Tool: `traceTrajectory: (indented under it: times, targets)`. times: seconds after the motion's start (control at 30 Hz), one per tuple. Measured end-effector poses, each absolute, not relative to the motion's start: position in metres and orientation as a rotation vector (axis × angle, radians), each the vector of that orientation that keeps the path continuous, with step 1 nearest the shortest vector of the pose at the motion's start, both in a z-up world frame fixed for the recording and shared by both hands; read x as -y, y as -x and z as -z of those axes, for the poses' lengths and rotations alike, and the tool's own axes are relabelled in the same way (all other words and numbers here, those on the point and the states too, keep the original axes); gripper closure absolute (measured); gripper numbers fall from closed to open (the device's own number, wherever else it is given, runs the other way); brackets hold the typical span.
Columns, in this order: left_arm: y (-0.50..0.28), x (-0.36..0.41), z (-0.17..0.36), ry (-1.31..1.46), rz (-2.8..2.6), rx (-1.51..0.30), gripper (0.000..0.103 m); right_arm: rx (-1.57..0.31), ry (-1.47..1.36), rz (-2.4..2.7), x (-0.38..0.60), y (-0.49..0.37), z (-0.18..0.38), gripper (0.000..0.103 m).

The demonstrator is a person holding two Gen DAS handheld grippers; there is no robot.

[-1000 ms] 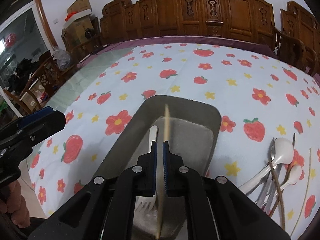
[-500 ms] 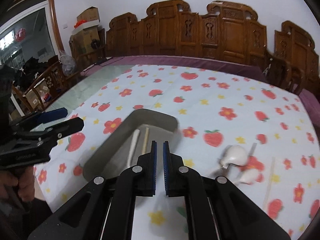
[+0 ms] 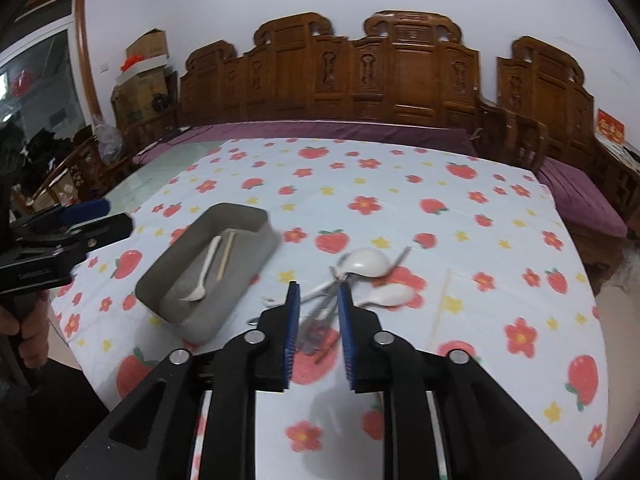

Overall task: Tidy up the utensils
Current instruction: 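Grasp the dark brown chopstick from the utensil pile with the right gripper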

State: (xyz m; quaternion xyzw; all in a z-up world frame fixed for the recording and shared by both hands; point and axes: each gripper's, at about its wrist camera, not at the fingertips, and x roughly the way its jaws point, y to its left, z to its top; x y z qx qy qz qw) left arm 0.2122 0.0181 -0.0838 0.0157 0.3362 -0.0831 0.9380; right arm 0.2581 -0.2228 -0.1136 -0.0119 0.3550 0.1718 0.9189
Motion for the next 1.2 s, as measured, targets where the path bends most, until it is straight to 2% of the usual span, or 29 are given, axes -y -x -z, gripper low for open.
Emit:
traceTrajectory:
  times: [0.07,0.33,0.9,1.03,1.1,1.2]
  targets:
    - [-0.208,-0.012,0.083,-0.024,0.180,-0.694,0.024,-0.722,0.015,-0.331,0.240,-0.256,0.113,0.072]
    - [-0.200,0.015,0.095,-0.049,0.210,-0.732,0.024,-0.781,-0.004,-0.319,0.270,-0.265,0.145,0.072]
    - [-0.216,0.048,0.136,-0.104,0.234,-0.832,0.024,-0.970,0.124,-0.394,0.232,-0.315,0.232,0.072]
    - [-0.220,0.052,0.141,-0.120,0.232,-0.852,0.024,-0.982,0.165,-0.386,0.230,-0.319,0.242,0.081]
    - [-0.220,0.054,0.144,-0.120,0.231,-0.858,0.024,-0.982,0.182,-0.393,0.229,-0.319,0.241,0.093]
    - [-0.223,0.057,0.147,-0.123,0.231,-0.866,0.024,-0.978,0.213,-0.415,0.226,-0.314,0.241,0.097]
